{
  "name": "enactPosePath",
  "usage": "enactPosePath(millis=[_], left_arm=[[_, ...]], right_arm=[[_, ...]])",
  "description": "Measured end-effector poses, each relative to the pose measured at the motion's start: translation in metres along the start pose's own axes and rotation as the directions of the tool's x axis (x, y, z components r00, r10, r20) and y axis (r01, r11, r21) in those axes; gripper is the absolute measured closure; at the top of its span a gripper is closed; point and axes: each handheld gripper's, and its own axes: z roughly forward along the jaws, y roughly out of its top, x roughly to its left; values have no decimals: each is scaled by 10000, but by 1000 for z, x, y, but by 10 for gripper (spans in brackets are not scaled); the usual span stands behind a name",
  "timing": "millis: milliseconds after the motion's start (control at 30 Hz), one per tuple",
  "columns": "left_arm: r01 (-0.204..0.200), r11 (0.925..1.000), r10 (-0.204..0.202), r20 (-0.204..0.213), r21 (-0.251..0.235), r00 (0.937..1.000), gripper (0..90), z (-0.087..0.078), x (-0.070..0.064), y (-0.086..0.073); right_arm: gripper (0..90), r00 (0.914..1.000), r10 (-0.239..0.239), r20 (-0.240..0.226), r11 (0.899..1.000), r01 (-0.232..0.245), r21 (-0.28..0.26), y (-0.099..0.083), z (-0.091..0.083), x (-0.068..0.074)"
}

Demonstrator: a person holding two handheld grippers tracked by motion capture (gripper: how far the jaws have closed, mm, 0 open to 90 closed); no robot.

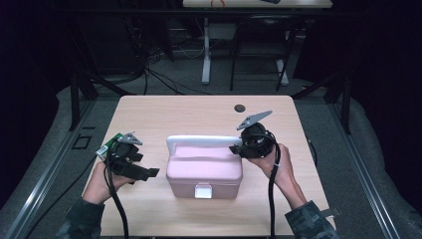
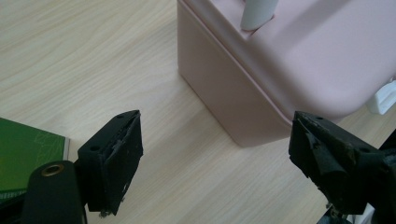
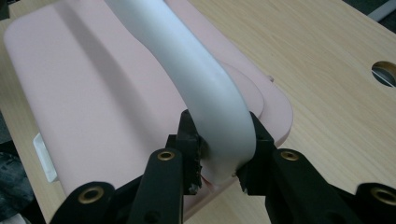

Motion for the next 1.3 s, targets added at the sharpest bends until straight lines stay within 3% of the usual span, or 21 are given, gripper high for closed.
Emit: enactPosePath(millis=[500,833,1133,1300], left_arm=[[83,10000,-82,293,-16,9995,168,6,-1,-3],[385,9985,-371,339,-401,9987,165,8,-1,-4],[421,9971,-400,351,-641,9986,158,10,-12,0],[273,9983,-253,383,-519,9989,174,16,-19,2]], right_arm=[[733,9987,449,-259,9977,-462,-490,5,-4,-8],[732,9980,567,-268,9962,-583,-650,13,-9,-13],[730,9981,575,-210,9967,-586,-560,19,-11,-16],[728,9982,587,-141,9965,-594,-581,22,-13,-17]])
